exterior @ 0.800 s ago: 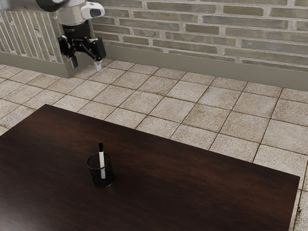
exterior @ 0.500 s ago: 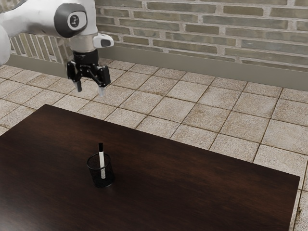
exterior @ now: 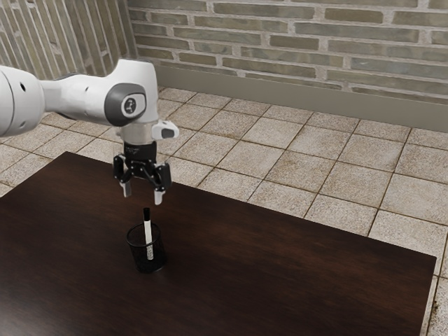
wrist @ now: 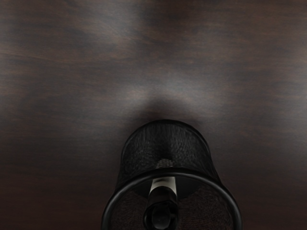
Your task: Take the marker out of the pen holder and place it to the left of the pen holder.
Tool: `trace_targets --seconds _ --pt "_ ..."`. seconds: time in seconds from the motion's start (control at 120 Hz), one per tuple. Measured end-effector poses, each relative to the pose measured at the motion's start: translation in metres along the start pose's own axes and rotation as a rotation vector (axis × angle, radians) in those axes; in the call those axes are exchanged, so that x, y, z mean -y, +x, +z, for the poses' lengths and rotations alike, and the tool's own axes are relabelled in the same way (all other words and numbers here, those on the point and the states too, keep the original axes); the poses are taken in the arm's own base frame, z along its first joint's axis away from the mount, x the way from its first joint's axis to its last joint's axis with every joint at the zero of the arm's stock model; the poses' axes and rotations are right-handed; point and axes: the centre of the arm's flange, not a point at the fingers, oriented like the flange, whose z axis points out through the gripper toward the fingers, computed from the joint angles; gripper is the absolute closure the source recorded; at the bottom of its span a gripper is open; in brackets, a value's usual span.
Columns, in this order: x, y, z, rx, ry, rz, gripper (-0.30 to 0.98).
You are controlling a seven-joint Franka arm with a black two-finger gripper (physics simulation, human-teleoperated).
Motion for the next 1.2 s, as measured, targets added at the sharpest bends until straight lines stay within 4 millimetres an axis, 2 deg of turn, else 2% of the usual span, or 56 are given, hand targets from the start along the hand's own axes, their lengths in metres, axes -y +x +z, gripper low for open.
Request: trace_targets --seconds 0.142,0.225,0.467,0.6,0.825,1.0,1.067,1.1,1.133,1.2 --pt "-0.001 0.008 0.025 -0.014 -0.006 0.000 0.00" --pt "-0.001 0.011 0.028 -0.032 -0.010 0.000 0.00" --pt "-0.003 0.003 0.042 -0.039 -0.016 0.004 0.03" --pt "-0.003 0.004 0.044 -0.045 -0.017 0.004 0.18" --pt "-0.002 0.002 0.039 -0.049 -0.019 0.006 0.57" --pt "-0.002 0.000 0.038 -0.041 -0.017 0.006 0.70" --pt "-0.001 -0.002 0.033 -0.043 -0.014 0.006 0.72" --pt "-0.001 -0.006 0.025 -0.053 -0.013 0.006 0.73" --pt "-0.001 -0.011 0.013 -0.068 -0.011 0.006 0.74" --pt "0.000 -0.031 -0.026 -0.117 -0.010 0.007 0.75"
